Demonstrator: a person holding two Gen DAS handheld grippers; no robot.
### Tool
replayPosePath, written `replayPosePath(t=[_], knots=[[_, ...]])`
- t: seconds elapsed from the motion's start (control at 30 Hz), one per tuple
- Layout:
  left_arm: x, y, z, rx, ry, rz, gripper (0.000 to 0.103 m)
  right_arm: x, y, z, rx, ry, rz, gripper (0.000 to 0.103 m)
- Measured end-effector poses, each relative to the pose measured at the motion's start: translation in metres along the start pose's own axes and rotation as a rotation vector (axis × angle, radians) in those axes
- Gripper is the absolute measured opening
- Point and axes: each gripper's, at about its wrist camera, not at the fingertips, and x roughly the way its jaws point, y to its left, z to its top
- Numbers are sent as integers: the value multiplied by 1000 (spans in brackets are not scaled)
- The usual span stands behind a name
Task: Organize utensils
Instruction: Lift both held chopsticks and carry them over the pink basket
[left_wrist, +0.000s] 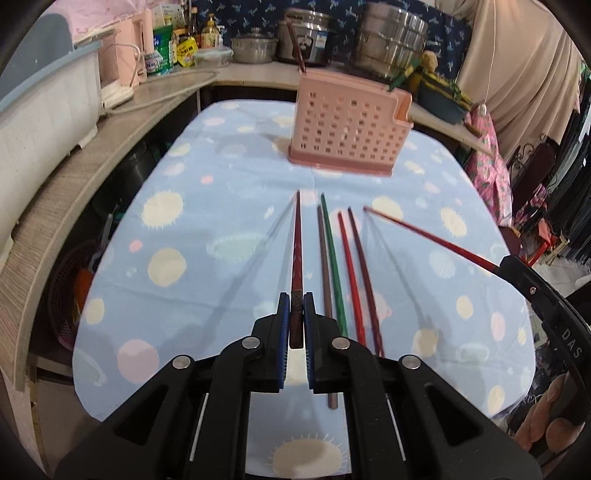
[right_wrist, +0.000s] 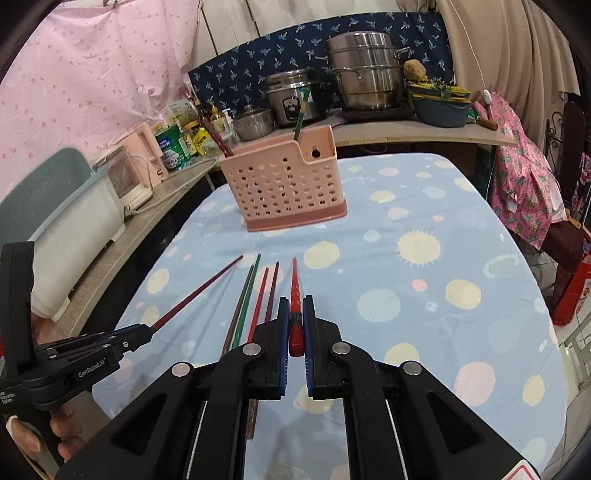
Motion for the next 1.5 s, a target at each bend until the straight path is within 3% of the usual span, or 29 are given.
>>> replayPosePath(t=[0.23, 0.73, 1.2, 1.5], knots=[[-23, -1, 48, 0, -102, 4, 7, -9, -6, 47, -4, -103, -8, 7], [-35, -4, 154, -20, -245, 3, 7, 6, -16, 124, 40, -174, 19, 7], [-87, -27, 249, -40, -460, -17, 7, -6, 13, 238, -7, -365, 76, 7], [-74, -42, 297, -36, -521, -3, 7, 18, 26, 299, 5, -414, 77, 7]])
